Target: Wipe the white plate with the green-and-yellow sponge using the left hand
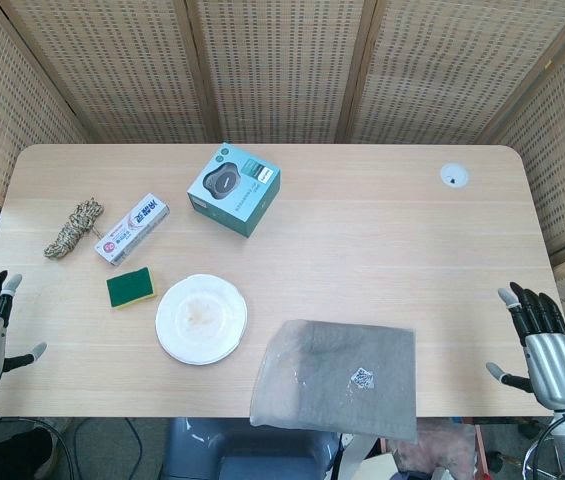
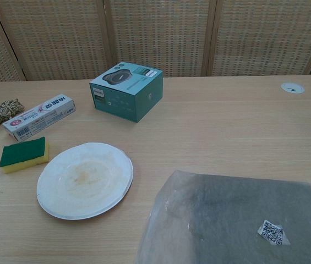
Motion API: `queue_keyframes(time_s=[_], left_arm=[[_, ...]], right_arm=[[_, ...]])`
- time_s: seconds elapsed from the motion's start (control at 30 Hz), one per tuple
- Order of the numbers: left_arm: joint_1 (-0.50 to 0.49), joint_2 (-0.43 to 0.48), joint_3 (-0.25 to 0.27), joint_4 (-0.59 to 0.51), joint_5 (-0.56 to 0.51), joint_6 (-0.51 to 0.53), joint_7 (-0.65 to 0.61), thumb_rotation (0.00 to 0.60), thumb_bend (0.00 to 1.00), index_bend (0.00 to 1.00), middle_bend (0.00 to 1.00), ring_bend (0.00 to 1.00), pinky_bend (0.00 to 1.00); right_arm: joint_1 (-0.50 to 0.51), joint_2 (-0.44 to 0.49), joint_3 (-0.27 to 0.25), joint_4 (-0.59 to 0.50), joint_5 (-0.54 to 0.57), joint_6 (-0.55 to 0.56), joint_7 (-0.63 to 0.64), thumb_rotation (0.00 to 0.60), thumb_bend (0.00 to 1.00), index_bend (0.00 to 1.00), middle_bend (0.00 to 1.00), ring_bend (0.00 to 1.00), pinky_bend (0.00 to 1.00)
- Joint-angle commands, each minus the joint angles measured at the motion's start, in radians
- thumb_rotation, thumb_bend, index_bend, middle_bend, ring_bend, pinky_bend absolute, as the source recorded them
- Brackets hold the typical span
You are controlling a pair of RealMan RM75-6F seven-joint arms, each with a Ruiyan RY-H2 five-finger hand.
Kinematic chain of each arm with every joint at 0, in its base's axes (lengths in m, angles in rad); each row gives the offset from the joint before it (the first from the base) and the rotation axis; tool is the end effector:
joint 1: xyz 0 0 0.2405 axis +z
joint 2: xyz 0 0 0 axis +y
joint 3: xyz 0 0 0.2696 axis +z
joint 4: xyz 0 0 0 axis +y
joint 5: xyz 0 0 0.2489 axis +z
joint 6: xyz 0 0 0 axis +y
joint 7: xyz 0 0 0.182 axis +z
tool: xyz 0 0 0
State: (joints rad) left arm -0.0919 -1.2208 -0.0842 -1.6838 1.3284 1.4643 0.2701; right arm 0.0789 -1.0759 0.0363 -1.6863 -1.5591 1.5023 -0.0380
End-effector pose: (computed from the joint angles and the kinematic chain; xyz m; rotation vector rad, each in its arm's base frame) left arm -0.3334 0.2294 0.0972 -1.2994 -0.9168 -0.7494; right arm -0.3167 -0.2165 0.1325 1.4352 -0.8737 0.9322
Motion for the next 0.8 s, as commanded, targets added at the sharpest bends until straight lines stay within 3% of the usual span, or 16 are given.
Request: queue_keyframes(time_s=[0.03, 0.3, 0.43, 0.53, 0.6, 0.7, 0.8], left_arm=[[-0.002, -0.001, 0.001, 0.0, -0.003, -0.004, 0.004, 0.6, 0.0, 0.0, 0.0, 0.0, 0.0], [-0.032, -0.024, -0.012, 0.014, -0.033, -0.05, 0.03, 0.6, 0.0, 0.0, 0.0, 0.0, 0.0], [-0.104, -0.065, -0.043, 0.05, -0.093, -0.166, 0.046, 0.6, 0.0, 0.0, 0.0, 0.0, 0.02], [-0.186, -0.131, -0.084, 0.117, -0.169, -0.283, 0.062, 0.6, 0.0, 0.0, 0.0, 0.01, 0.18], [-0.221, -0.172, -0.099, 0.157, -0.2, -0.321, 0.079, 0.6, 0.0, 0.03, 0.06, 0.08, 0.28], [-0.277, -0.253, -0.123, 0.234, -0.249, -0.367, 0.119, 0.6, 0.0, 0.07, 0.15, 0.15, 0.35], [-0.32, -0.32, -0.146, 0.296, -0.322, -0.406, 0.156, 0.6, 0.0, 0.09, 0.17, 0.17, 0.36]], right_arm=[[-0.003, 0.006, 0.0, -0.001, -0.003, 0.005, 0.012, 0.6, 0.0, 0.0, 0.0, 0.0, 0.0], [-0.003, 0.016, 0.003, 0.001, 0.003, -0.001, 0.035, 0.6, 0.0, 0.0, 0.0, 0.0, 0.0], [0.0, 0.018, 0.004, 0.001, 0.008, -0.008, 0.041, 0.6, 0.0, 0.0, 0.0, 0.0, 0.0], [0.001, 0.02, 0.004, -0.003, 0.007, -0.011, 0.041, 0.6, 0.0, 0.0, 0.0, 0.0, 0.0], [0.002, 0.02, 0.004, -0.004, 0.007, -0.014, 0.039, 0.6, 0.0, 0.0, 0.0, 0.0, 0.0], [0.004, 0.019, 0.004, -0.004, 0.012, -0.021, 0.037, 0.6, 0.0, 0.0, 0.0, 0.0, 0.0], [0.006, 0.018, 0.005, -0.003, 0.017, -0.027, 0.034, 0.6, 0.0, 0.0, 0.0, 0.0, 0.0]])
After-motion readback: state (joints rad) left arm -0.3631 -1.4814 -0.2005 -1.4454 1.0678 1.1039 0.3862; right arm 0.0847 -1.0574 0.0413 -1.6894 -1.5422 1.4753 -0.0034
